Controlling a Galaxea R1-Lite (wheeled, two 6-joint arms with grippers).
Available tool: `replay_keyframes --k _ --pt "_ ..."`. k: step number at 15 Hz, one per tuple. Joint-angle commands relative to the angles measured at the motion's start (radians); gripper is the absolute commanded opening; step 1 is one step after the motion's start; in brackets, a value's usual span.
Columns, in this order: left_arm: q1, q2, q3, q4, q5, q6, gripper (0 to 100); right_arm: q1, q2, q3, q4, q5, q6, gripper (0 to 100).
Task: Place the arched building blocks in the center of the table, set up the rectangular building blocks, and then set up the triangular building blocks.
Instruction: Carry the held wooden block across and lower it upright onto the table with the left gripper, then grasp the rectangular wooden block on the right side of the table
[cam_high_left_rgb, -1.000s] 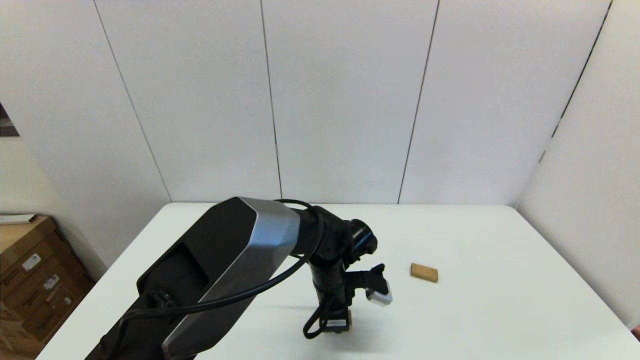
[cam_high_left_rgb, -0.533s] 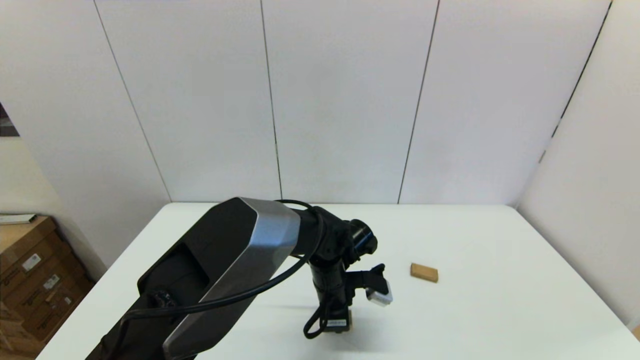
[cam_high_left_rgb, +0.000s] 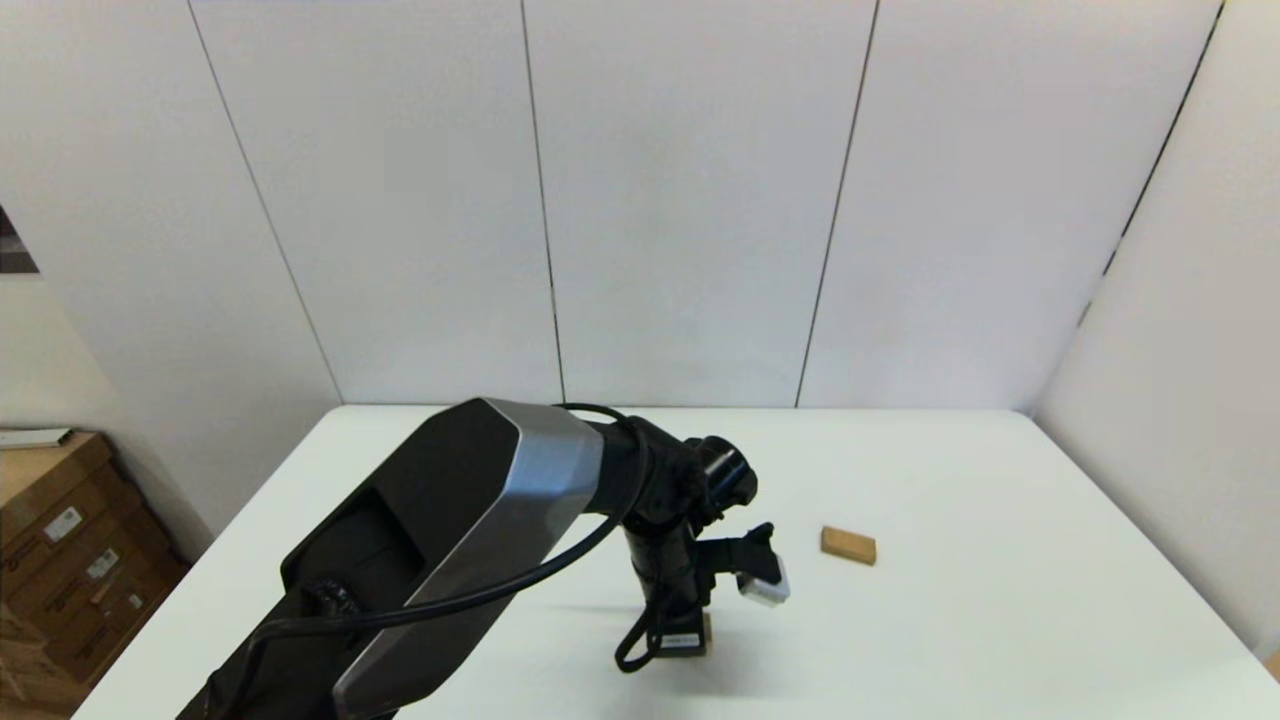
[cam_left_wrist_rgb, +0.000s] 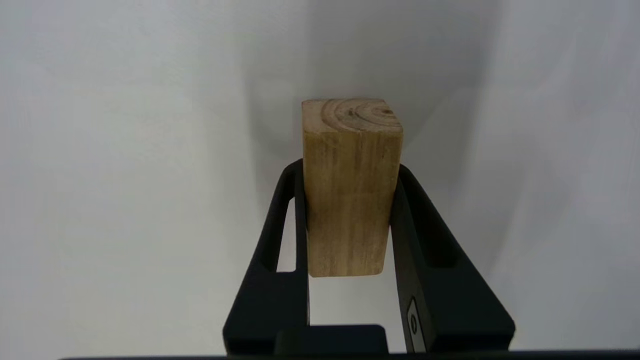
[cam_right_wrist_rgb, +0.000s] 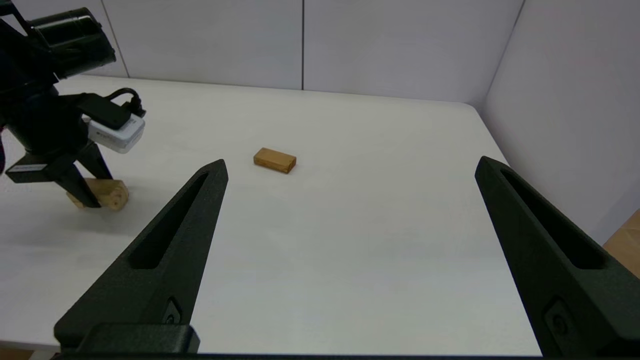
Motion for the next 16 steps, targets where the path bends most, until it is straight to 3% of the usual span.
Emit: replay_keyframes --k 1,9,10,16 --pt "0.000 0.003 0.000 0.005 -0.001 0.004 0 0.000 0.001 0.000 0.000 0.000 -0.001 100" --pt "0.000 0.002 0.000 0.007 0.001 0.006 0 0.000 0.001 0.000 0.000 0.002 0.000 100" --pt "0.000 0.002 0.000 0.005 0.001 0.004 100 0.000 0.001 0.000 0.000 0.002 0.000 100" --pt "0.000 -0.008 0.000 0.010 -0.005 0.004 100 0.000 0.001 0.000 0.000 0.002 -0.001 100"
